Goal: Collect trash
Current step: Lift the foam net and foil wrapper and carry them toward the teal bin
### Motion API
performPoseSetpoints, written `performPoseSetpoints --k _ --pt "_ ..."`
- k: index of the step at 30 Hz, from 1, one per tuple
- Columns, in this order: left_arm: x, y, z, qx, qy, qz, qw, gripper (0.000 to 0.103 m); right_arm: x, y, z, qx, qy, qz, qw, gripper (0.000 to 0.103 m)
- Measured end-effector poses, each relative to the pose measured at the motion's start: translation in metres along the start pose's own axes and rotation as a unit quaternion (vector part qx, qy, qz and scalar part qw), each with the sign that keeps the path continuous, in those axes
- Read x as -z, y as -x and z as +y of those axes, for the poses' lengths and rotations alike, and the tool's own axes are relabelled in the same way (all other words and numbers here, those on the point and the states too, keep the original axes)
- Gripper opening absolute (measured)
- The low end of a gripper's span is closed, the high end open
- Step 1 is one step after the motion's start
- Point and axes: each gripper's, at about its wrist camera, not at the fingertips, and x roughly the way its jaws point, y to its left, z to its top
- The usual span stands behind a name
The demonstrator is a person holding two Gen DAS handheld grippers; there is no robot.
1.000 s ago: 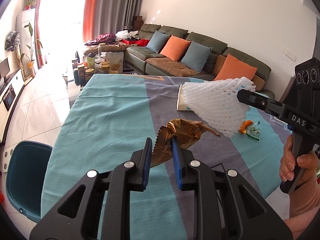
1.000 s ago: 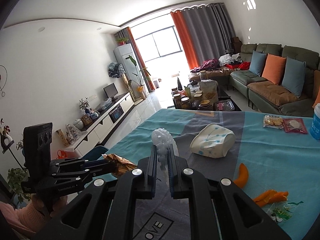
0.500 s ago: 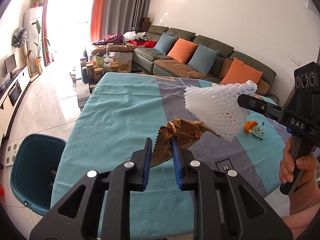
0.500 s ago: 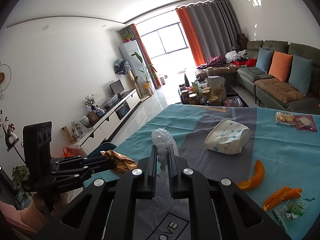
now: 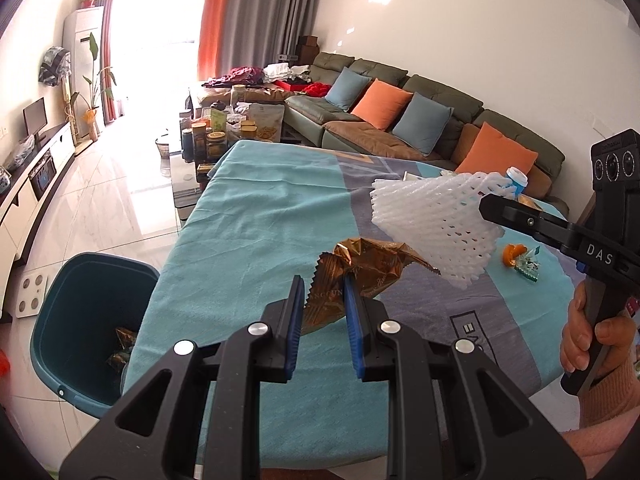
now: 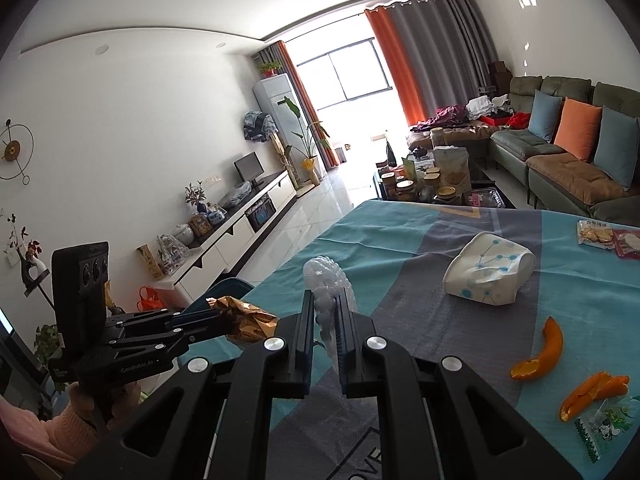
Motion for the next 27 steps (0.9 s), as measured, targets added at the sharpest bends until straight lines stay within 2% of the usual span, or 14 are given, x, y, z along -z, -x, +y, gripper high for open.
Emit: performPoseSetpoints --k 27 --pt "0.008 0.017 0.031 -0.037 0.038 -0.007 0.9986 0.02 -0.002 -0.036 0.026 -0.043 0.009 0.022 0.999 0.009"
